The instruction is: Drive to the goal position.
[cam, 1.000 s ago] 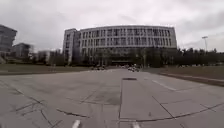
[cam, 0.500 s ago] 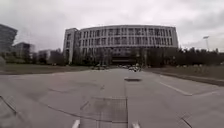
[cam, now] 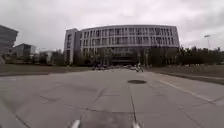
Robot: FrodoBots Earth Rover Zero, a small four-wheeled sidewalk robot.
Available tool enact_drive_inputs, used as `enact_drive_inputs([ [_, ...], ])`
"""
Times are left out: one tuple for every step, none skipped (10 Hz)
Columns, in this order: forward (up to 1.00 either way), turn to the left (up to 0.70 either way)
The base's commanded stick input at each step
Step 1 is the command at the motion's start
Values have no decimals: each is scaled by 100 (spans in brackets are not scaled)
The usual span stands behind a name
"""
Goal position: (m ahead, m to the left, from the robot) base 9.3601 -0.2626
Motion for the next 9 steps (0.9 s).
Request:
enact_drive_inputs([
  [100, 0],
  [100, 0],
  [100, 0],
  [100, 0],
  [100, 0],
  [100, 0],
  [100, 0],
  [100, 0],
  [100, 0],
])
